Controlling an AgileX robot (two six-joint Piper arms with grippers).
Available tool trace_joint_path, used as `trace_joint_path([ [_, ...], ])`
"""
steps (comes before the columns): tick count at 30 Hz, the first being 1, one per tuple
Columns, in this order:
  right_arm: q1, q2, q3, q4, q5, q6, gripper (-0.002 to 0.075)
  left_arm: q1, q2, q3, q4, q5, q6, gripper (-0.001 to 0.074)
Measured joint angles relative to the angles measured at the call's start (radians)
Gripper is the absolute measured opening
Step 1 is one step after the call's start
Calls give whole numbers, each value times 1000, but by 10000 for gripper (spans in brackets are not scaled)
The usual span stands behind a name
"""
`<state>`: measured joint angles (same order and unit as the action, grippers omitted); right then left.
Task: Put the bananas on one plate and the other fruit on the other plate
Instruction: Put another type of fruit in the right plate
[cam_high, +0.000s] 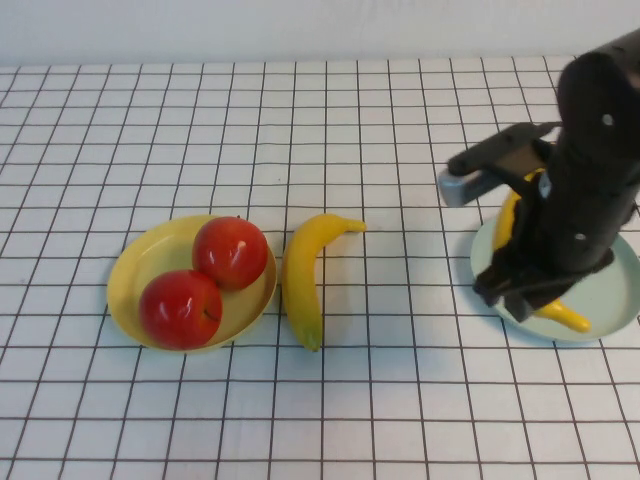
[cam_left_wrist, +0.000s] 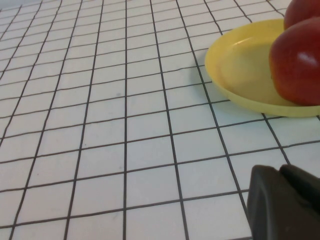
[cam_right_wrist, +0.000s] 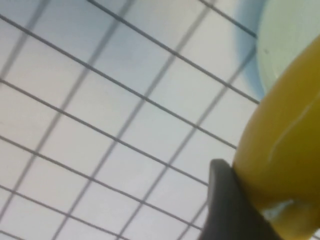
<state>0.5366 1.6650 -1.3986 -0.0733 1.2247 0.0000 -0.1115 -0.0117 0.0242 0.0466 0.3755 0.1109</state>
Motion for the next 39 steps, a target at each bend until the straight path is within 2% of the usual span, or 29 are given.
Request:
trace_joint_path([
  [6, -179, -24, 104, 3, -30, -74, 298, 0, 0, 0, 0, 0, 0, -1],
  [10, -242, 0, 106, 12, -74, -146, 298, 0, 0, 0, 0, 0, 0, -1],
  [22, -273, 160, 106, 10, -173, -184, 300, 0, 0, 0, 0, 0, 0, -1],
  [30, -274, 203, 103, 3, -202, -184, 361, 0, 0, 0, 0, 0, 0, -1],
  [35, -274, 203, 33, 9, -141, -166, 367, 0, 0, 0, 0, 0, 0, -1],
  [39, -274, 203, -93, 119, -36, -159, 368, 0, 0, 0, 0, 0, 0, -1],
])
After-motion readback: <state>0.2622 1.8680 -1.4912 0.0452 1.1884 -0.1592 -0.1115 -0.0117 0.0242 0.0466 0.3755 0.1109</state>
